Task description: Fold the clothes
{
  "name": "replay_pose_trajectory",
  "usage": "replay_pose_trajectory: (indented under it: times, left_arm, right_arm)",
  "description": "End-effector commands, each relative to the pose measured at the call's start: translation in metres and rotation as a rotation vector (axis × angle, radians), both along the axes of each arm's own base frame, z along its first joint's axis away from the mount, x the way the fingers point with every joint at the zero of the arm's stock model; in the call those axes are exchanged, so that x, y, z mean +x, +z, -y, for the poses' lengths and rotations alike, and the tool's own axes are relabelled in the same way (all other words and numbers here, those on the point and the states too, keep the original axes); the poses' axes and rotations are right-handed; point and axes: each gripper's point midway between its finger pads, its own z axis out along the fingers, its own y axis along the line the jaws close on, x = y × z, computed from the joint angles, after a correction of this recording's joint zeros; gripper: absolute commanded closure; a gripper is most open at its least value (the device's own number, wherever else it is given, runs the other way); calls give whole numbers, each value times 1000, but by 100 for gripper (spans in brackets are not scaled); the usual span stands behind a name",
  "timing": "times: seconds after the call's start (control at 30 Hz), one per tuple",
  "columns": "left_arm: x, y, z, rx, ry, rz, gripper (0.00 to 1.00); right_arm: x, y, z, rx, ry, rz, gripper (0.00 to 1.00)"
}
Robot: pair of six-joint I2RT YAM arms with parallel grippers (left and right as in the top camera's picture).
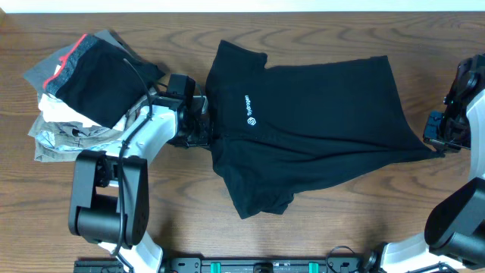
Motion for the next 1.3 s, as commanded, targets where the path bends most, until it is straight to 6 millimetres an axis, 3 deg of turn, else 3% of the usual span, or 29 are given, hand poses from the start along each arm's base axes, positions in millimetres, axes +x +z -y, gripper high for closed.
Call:
replay_pose_trajectory:
  times: [0.0,0.13,0.27,0.37,0.53,0.7,0.83,0.87,0.93,1.0,1.2,1.27]
  left_arm:
    - [-5,-17,-1,0,-10,-46,45]
    - [-9,-27,-2,5,-10,-75,57]
    - [-8,-28,-1,5,-10,-73,87]
    - [-4,-23,-2,11,-8,-53,94]
    - [20,-2,-27,130,31,45,94]
    - [65,48,-62,218,126,238,94]
    - [90,79,-77,211,179,342,94]
    - [92,82,-79,210,186,349,88]
    - [90,81,-82,212,195,337,59]
    - [78,75,-82,216,199,283,41]
    - [25,59,-83,226,277,47,38]
    - [10,55,-73,174,275,-23,37]
  right_arm:
    - [-3,2,4,-6,-24,6,97]
    - [-2,2,3,-3,-24,7,97]
    - [-2,2,3,-3,-24,8,97]
    - [-2,2,3,-3,-24,8,97]
    - [-2,1,2,0,-24,9,97]
    - [-2,1,2,1,-24,9,97]
    - [-2,1,1,11,-24,13,97]
    - [-2,1,1,11,-24,13,97]
    - [-2,1,1,11,-25,12,97]
    - [-2,1,1,12,-24,12,97]
    - [-1,1,1,11,-24,13,97]
    - [-1,1,1,11,-24,13,97]
